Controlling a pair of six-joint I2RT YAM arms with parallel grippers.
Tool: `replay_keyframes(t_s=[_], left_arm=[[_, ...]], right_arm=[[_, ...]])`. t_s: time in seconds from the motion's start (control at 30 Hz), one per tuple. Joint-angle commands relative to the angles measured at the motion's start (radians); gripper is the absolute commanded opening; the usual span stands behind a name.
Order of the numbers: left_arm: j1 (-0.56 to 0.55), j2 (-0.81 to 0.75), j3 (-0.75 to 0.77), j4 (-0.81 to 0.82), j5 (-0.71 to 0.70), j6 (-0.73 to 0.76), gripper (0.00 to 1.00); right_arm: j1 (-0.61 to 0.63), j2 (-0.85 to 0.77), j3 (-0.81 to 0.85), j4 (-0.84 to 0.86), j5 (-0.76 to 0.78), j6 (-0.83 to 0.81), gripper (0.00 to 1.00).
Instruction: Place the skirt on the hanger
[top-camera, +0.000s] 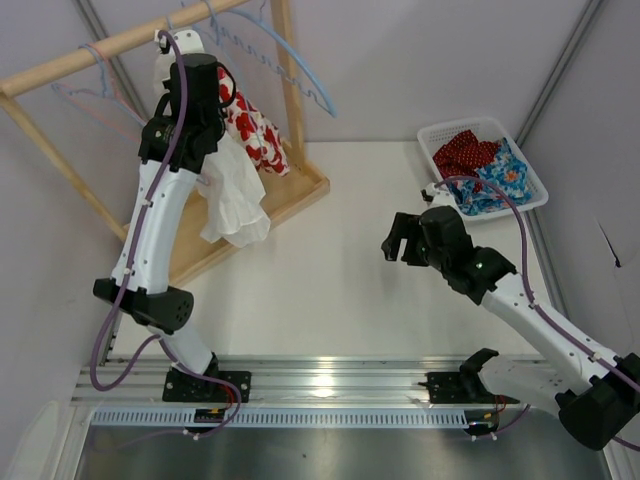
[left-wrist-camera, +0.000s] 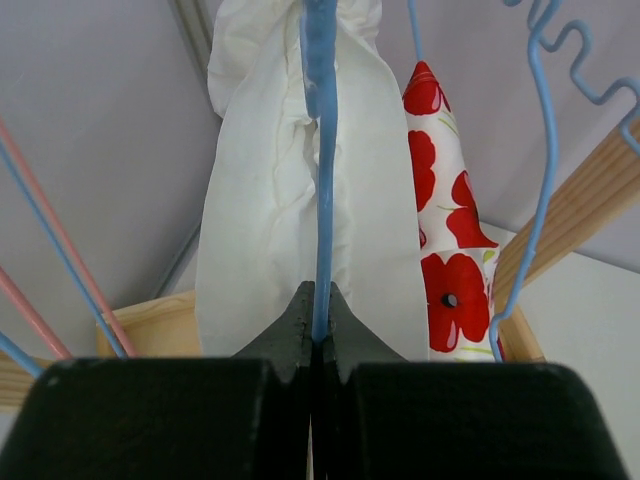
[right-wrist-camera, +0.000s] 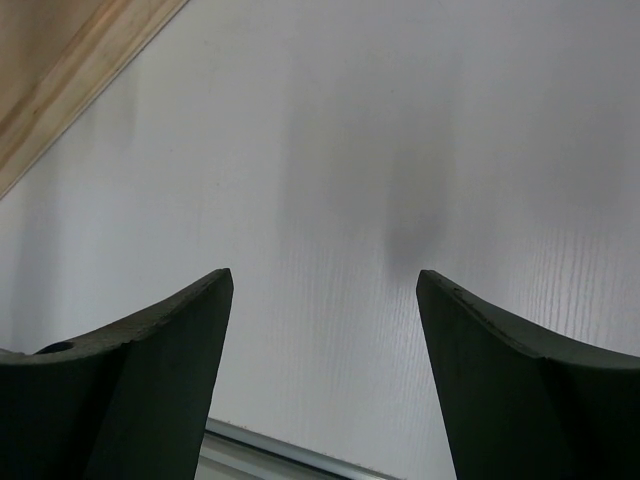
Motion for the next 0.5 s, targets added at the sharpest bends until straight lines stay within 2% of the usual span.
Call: replay_keyframes(t_s=[0.0,0.2,0.47], left_arm=[[0.021,-0.018,0.027,0.157,0.024,0.012,0.0],[0.02,0.012,0.102,0.146,-0.011,0.047,0.0],[0.007,-0.057,0.05,0.17,-0.045,0.029,0.0]], right_arm=[[0.032,0.011,0.061,-0.015,0.078,0.042,0.8],[0.052,0.054,0.074,0.002,0.089,0.033,0.81],[0.054,0.117,0.088,0.029,0.055,0.002,0.81]])
